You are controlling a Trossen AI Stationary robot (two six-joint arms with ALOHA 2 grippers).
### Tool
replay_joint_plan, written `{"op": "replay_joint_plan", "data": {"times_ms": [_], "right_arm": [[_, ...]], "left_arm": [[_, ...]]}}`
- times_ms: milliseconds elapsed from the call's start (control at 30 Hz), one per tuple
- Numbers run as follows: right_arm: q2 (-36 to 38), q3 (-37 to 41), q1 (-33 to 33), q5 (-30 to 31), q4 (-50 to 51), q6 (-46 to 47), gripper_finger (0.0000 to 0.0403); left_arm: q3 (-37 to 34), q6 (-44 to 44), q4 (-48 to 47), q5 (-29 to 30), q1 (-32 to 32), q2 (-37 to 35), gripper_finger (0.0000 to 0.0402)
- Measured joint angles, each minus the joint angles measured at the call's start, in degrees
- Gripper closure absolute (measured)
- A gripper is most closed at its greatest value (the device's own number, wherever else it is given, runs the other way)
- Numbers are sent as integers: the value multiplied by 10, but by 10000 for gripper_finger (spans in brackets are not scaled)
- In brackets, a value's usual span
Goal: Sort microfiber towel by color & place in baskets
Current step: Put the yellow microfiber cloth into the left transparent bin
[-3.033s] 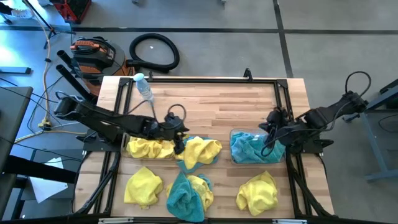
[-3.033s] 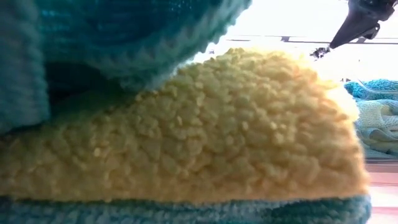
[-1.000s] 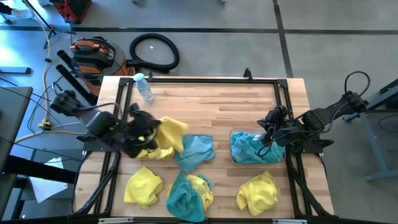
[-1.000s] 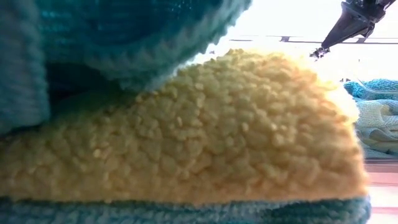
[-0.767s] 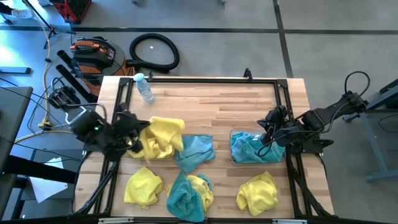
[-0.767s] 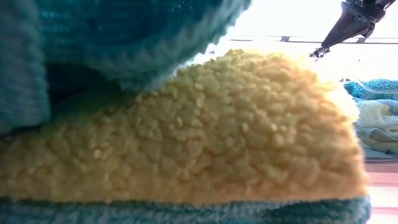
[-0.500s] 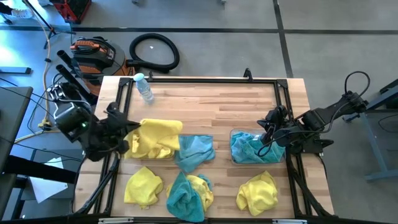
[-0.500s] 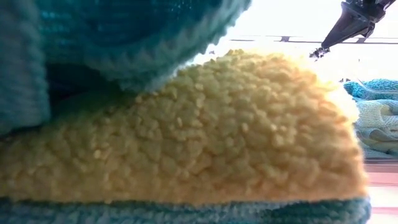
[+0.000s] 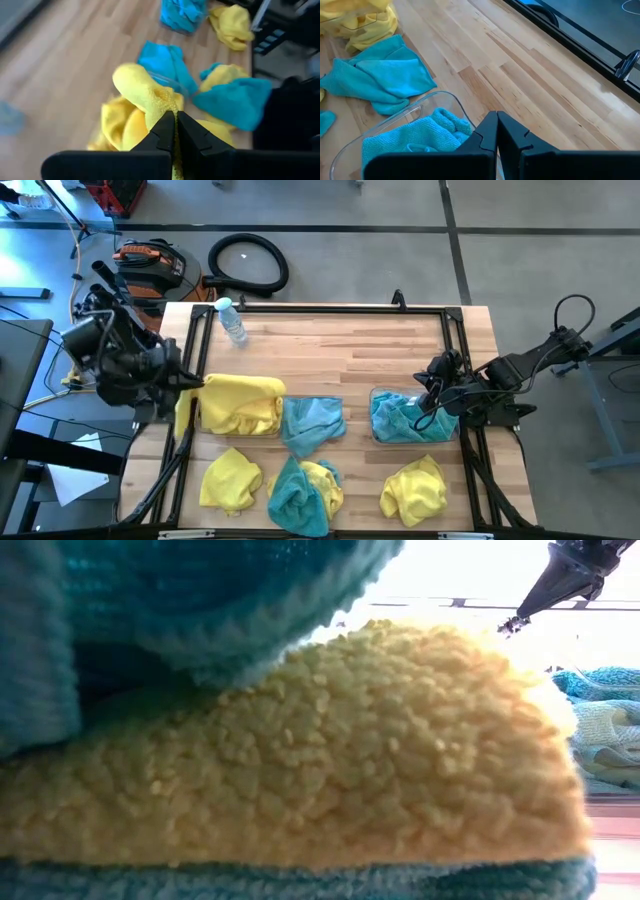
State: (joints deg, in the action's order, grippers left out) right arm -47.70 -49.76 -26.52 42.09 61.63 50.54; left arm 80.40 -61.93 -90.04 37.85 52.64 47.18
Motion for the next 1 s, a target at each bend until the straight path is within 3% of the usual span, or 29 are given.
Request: {"op": "replay_joint_plan", "data": {"times_ms": [200, 300, 400, 633, 833, 1000], "right_arm": [[0, 0, 0, 0, 0, 0, 403], [0, 0, 0, 0, 0, 4, 403], [0, 0, 0, 1, 0, 5, 403], [0, 0, 0, 10, 0, 6, 403], [0, 0, 0, 9, 0, 6, 403], [0, 0, 0, 10, -4, 6, 403]], "left_arm": [[1, -80, 0, -59, -10, -38, 401], [-7, -100, 1, -23, -20, -50, 401], [-46, -109, 1, -9, -34, -51, 401], [-200, -174, 58, -86, -53, -46, 401], [-328, -102, 242, -82, -81, -35, 401], [-369, -6, 349, -57, -145, 9, 401]]}}
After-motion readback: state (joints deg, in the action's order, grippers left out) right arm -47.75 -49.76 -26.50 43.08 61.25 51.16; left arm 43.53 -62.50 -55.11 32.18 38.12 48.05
